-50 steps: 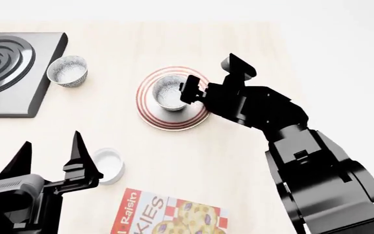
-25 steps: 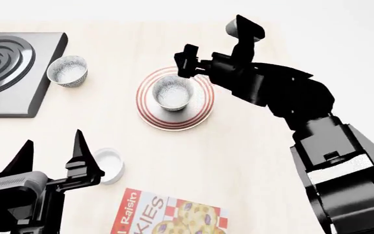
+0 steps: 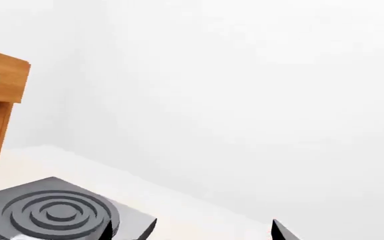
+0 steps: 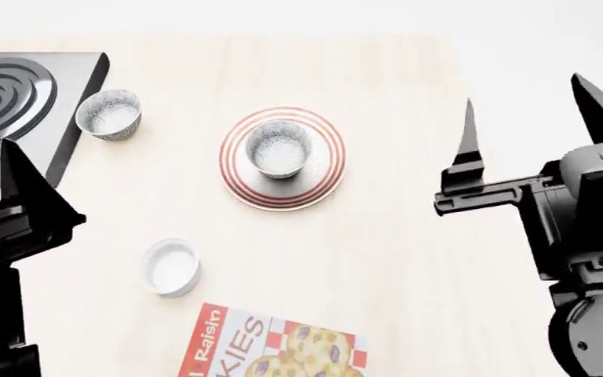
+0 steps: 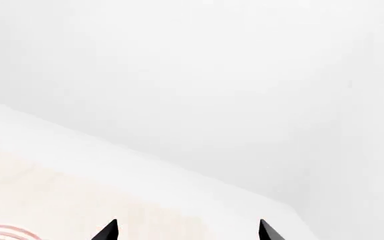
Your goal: Pick the akita bowl next to the cookies box and place it on the plate.
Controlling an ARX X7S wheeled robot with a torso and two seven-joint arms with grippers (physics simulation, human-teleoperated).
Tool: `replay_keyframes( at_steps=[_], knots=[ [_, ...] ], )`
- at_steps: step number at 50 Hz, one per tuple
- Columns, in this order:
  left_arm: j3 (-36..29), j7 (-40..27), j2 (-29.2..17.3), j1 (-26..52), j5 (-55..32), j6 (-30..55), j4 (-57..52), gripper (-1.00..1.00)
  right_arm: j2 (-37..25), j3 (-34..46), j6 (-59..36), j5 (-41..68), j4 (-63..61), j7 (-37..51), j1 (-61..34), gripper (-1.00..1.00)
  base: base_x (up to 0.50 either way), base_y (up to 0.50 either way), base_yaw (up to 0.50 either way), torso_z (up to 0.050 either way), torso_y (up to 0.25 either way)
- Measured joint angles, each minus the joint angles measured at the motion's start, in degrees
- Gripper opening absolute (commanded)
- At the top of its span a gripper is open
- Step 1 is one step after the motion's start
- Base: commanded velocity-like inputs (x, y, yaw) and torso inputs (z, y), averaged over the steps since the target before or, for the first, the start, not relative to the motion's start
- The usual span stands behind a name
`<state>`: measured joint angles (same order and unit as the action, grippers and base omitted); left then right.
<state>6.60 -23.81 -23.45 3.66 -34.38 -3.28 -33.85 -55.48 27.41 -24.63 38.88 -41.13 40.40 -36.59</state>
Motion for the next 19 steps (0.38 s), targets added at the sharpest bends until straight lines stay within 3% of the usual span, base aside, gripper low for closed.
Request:
replay_keyframes(
  at_steps=[6, 10, 14, 19],
  knots=[
    [2.38, 0.72, 0.11, 1.58, -2.74, -2.66, -0.47, 1.00, -12.97, 2.41, 6.03, -11.55, -8.50, 18.38, 8.88, 1.00, 0.00, 0.00, 0.00, 0.000, 0.000],
    [4.10, 1.46, 0.57, 2.02, -4.28, -5.18, -1.33, 1.00, -16.31, -3.63, 11.48, -20.34, -11.83, 26.29, 18.47, 1.00, 0.00, 0.00, 0.00, 0.000, 0.000],
    [5.49, 2.23, 1.02, 2.23, -5.90, -7.44, -2.01, 1.00, -7.73, -19.01, 20.06, -27.88, -14.17, 20.86, 25.18, 1.00, 0.00, 0.00, 0.00, 0.000, 0.000],
    [6.74, 2.75, 1.52, 2.26, -7.35, -9.49, -2.75, 1.00, 13.66, -36.75, 28.62, -33.67, -16.08, 2.16, 31.64, 1.00, 0.00, 0.00, 0.00, 0.000, 0.000]
  ],
)
